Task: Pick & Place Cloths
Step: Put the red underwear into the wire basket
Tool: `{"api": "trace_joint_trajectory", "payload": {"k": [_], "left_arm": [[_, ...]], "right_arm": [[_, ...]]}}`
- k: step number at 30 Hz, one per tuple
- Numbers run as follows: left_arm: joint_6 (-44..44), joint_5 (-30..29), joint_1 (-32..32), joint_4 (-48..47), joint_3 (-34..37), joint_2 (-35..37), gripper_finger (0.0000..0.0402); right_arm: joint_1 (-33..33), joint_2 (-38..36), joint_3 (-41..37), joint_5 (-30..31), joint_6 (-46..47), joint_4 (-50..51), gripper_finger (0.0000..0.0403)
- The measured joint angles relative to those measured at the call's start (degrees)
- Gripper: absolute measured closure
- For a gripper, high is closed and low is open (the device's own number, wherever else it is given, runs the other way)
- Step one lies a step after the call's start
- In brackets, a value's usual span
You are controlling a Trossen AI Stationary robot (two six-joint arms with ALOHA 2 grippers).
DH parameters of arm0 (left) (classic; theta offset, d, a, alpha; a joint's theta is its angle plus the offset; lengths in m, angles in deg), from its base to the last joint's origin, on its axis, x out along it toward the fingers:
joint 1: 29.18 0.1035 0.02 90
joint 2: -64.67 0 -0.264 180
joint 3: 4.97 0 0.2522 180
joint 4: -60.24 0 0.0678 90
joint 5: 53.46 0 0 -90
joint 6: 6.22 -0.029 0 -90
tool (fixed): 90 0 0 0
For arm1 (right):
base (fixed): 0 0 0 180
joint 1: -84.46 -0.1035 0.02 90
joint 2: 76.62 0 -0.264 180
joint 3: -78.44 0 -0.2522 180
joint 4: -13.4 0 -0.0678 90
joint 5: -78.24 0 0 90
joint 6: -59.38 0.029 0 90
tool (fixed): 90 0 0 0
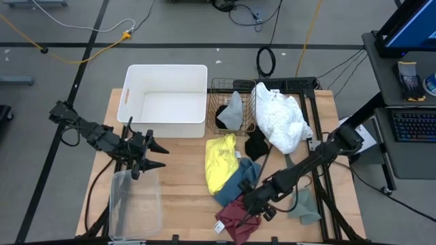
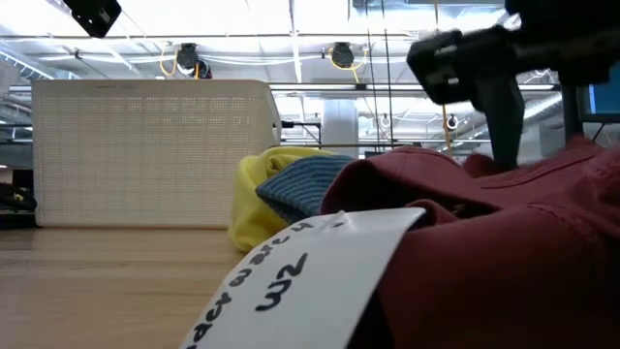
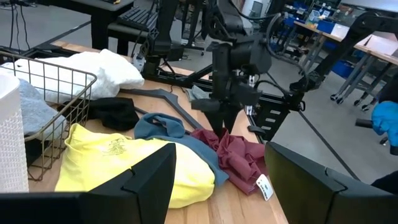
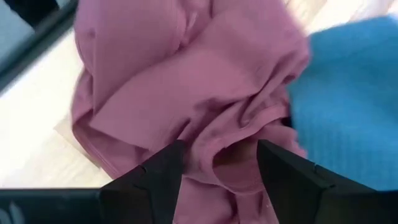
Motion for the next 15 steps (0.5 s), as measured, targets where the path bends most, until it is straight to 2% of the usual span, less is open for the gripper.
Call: {"api": "trace_joint_trajectory", "payload": {"k": [9,15], "left_arm": [[0.02,0.0,0.0,-0.02,0.0,0.0,0.0151],[0.04,0.0,0.0,-0.13,0.0,-0.01,0.0151]], "right_arm": [[0.0,2.98,-0.01,-0.2,-1.93,0.0,0.0211],[0.0,3.12,-0.01,-0.19,-3.29,0.02,0.0267]]}}
